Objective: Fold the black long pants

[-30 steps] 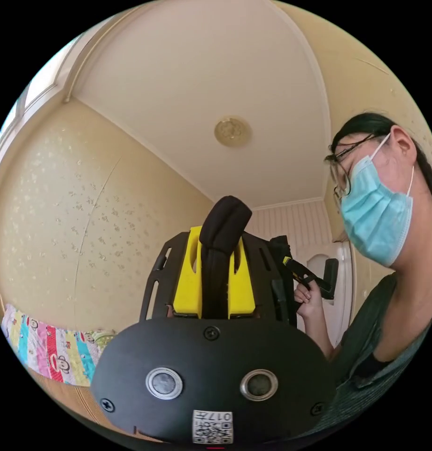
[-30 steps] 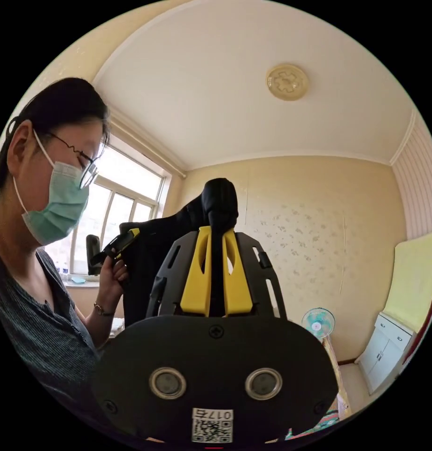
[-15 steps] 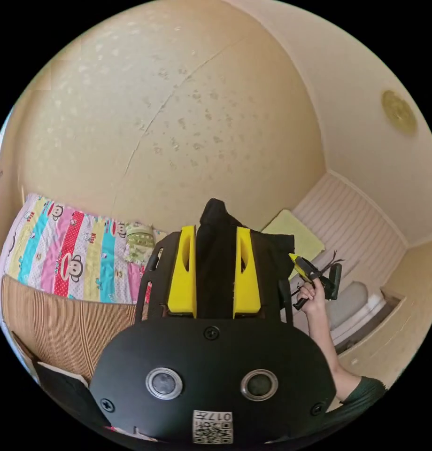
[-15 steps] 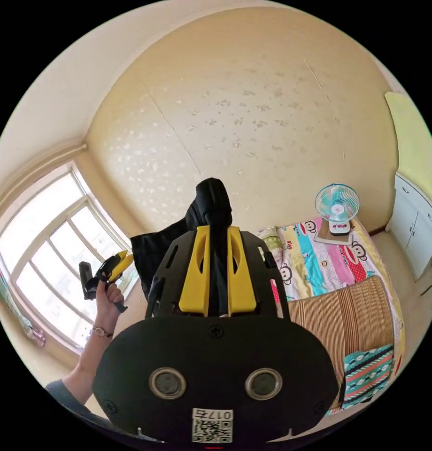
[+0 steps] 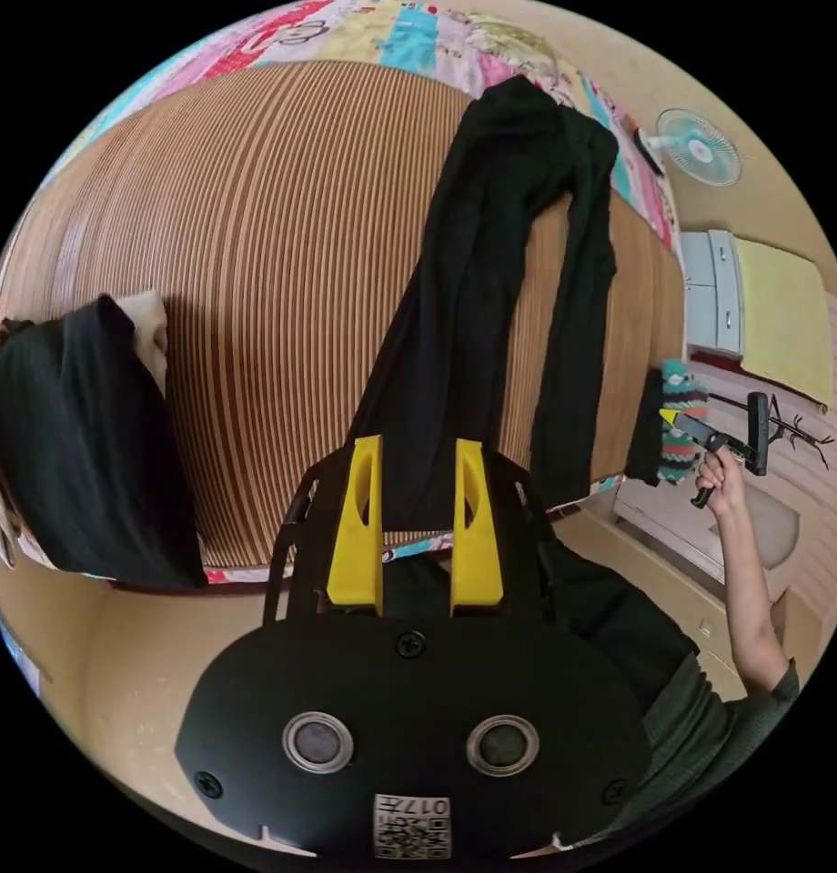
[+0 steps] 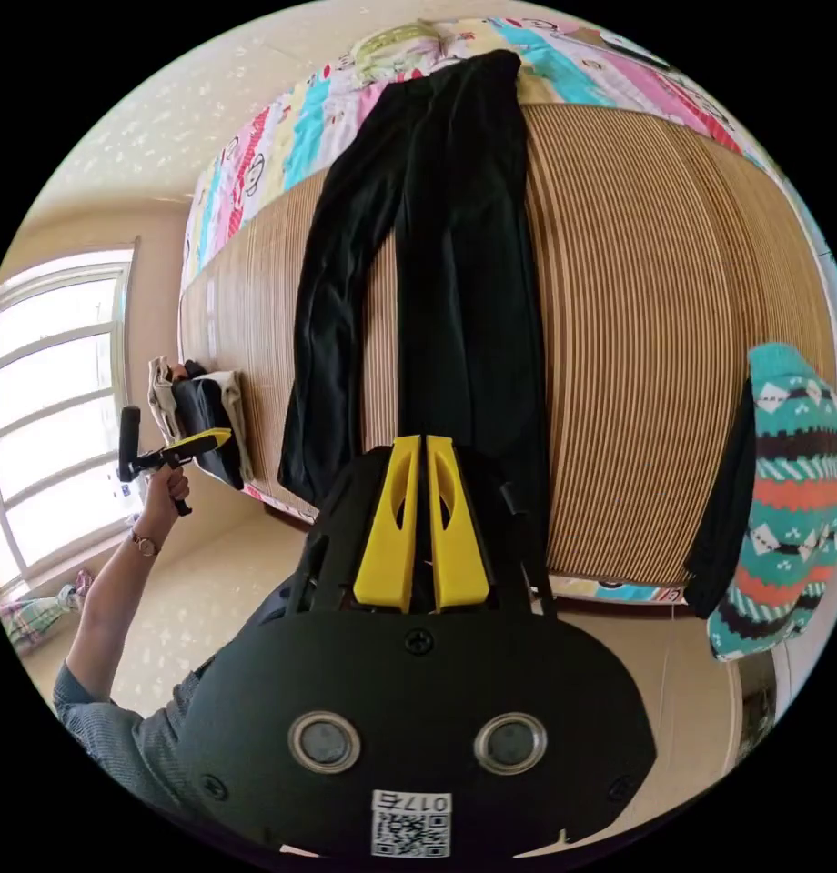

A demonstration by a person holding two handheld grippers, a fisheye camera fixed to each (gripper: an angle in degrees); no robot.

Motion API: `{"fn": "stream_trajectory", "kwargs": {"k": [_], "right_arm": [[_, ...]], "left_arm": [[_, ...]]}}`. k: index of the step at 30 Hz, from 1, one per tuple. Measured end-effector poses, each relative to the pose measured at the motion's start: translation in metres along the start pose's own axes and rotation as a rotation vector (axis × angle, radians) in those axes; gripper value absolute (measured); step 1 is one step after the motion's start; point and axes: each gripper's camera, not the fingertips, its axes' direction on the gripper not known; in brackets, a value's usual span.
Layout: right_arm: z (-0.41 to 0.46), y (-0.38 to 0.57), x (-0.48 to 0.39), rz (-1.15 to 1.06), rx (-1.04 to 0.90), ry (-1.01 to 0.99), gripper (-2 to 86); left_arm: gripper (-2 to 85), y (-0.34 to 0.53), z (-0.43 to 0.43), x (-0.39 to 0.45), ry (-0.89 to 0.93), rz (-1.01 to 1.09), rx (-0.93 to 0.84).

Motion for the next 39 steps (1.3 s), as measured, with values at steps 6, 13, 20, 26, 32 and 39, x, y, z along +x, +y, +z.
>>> {"fn": "stream_trajectory", "kwargs": {"k": [6, 13, 20, 26, 32, 39], "right_arm": [[0.080, 0.042, 0.032, 0.086, -0.150, -0.017, 1.8], [0.122, 0.104, 0.057, 0.147, -0.206, -0.003, 1.9], [0.089, 0.181, 0.075, 0.035, -0.099, 0.150, 2.2], [0.077, 0.249, 0.128, 0.115, -0.095, 0.140, 3.2], [0.064, 0.303, 0.157, 0.208, -0.051, 0.135, 5.2], [0.065, 0.352, 0.174, 0.244, -0.085, 0.046, 3.9]], "left_arm": [[12.5, -0.009, -0.021, -0.102, 0.038, -0.142, 0.067], [7.2, 0.001, -0.009, -0.146, -0.070, -0.149, -0.119], [1.2, 0.101, -0.086, -0.221, 0.811, 0.105, 0.108], [0.1, 0.210, -0.093, -0.384, 0.718, -0.573, 0.323], [5.7, 0.238, -0.098, -0.411, 0.785, -0.645, 0.343], [7.1, 0.160, -0.099, -0.326, 0.462, -0.212, -0.017]]}}
